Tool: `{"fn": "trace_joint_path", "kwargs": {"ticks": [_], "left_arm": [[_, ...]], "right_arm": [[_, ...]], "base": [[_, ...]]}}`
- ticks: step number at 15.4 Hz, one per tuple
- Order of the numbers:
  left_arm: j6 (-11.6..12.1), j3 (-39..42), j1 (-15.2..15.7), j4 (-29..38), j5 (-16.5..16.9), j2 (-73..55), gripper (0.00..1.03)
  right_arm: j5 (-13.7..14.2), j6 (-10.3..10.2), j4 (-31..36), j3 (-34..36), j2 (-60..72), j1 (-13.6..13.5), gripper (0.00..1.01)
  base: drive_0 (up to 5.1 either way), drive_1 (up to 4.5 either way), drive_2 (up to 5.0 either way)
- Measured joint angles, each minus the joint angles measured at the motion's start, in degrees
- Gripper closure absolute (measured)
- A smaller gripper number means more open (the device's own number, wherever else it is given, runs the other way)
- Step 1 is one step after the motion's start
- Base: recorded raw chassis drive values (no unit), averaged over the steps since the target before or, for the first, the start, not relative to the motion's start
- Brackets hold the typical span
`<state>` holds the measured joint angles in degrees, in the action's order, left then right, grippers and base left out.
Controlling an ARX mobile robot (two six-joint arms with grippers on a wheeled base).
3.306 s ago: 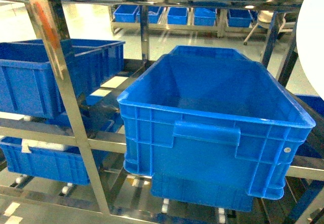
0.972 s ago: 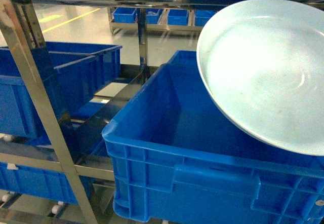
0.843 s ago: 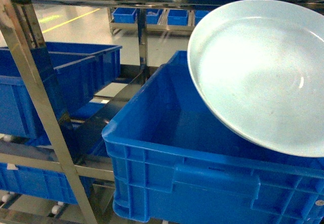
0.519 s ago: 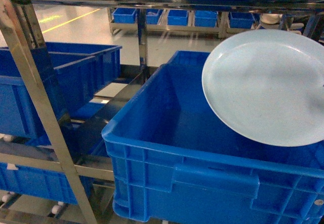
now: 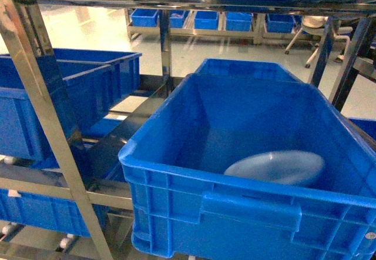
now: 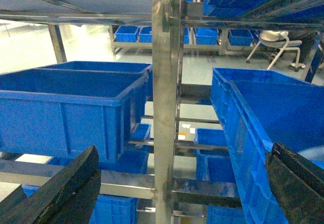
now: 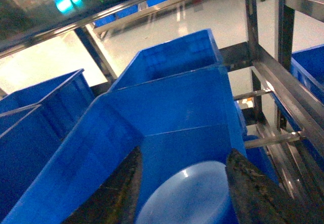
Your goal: Place blue tray on left shelf second layer neatly
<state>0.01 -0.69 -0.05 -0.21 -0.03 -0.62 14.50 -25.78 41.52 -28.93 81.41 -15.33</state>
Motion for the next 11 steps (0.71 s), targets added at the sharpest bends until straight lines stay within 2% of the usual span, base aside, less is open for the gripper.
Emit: {"fn": "trace_joint_path", "kwargs": {"ticks": [3,4,5,6,7,8,9,10,11], "left_arm": [[0.0,0.0,0.0,0.0,0.0,0.0,0.05],[0.0,0.0,0.0,0.0,0.0,0.0,0.05],[0.0,0.0,0.0,0.0,0.0,0.0,0.05],[0.0,0.0,0.0,0.0,0.0,0.0,0.05],[0.0,0.0,0.0,0.0,0.0,0.0,0.05],[0.0,0.0,0.1,-0.1,0.0,0.0,0.05],[0.0,0.0,0.1,0.0,0.0,0.0,0.05],[0.0,0.0,0.1,0.0,0.0,0.0,0.05],[0.0,0.0,0.1,0.0,0.0,0.0,0.05]], "right_arm": [[-0.3,0.4,-20.6,6.0,-21.6,-1.9,0.09],[-0.2,0.6,-28.7,8.0,-29.1,-1.8,0.01],[-0.4,1.5,-37.3,9.7,-36.2,-1.4,0.04],[-0.4,3.4,-46.8,10.7,-44.1,-0.7,0.03],[6.4,12.0,-54.6,10.6,-55.5,-3.0,0.03],[-1.1,23.9,-33.7,21.1,-65.5,2.3,0.38],[-4.4,24.6,-34.0,22.5,-67.7,5.5,0.61],[-6.3,25.0,-34.5,23.6,-68.9,7.3,0.78],[-13.4,25.3,-41.4,24.3,-74.5,14.2,0.98]], "base": [[0.0,0.0,0.0],[0.0,0.0,0.0],[0.0,0.0,0.0],[0.0,0.0,0.0],[0.0,0.0,0.0],[0.0,0.0,0.0],[0.0,0.0,0.0],[0.0,0.0,0.0],[0.0,0.0,0.0]]}}
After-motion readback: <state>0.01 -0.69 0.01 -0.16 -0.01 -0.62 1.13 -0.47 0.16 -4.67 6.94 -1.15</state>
